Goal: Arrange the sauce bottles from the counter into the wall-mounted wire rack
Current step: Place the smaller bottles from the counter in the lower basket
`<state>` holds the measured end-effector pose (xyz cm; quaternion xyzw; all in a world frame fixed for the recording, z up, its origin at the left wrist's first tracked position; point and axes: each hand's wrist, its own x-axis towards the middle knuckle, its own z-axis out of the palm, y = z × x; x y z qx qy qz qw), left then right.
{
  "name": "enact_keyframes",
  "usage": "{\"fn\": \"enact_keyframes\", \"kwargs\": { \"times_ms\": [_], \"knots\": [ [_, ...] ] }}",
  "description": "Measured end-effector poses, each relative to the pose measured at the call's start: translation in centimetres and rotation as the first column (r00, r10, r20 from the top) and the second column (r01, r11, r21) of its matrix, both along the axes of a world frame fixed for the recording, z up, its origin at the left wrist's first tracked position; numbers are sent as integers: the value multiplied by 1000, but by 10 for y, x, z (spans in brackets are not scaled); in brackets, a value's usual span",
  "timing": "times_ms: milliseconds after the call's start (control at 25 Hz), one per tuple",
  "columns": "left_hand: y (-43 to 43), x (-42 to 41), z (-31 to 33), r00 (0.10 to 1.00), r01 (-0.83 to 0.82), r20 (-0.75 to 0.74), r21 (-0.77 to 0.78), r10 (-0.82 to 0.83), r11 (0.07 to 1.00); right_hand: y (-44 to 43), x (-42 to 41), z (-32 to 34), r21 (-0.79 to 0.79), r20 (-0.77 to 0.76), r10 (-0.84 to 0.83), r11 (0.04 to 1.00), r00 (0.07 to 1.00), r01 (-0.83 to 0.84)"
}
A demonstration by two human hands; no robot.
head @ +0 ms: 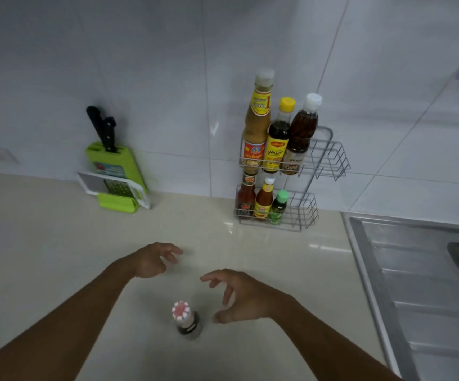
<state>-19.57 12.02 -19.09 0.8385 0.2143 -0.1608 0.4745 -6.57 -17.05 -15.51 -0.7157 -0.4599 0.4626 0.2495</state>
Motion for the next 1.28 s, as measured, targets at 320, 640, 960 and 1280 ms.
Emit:
{"fn": "enact_keyframes", "kwargs": {
  "times_ms": [320, 640, 960, 1280],
  "knots": [
    [-119, -88, -8, 999, -40, 0, -289, 42, 956, 17, -74, -12, 213, 13, -139, 968, 990, 133],
    [-142, -50, 54, 951, -129, 227, -332, 212, 934, 1, -34, 75, 544, 57, -535, 725, 843, 423],
    [-170, 2, 100, 962, -97, 273, 429, -27, 898, -24, 16, 122, 328, 344, -569, 818, 746, 472],
    [-184, 35, 122, 999, -10, 41, -219, 19, 976, -61, 43, 142, 353, 157, -574, 793, 804, 497]
  ]
}}
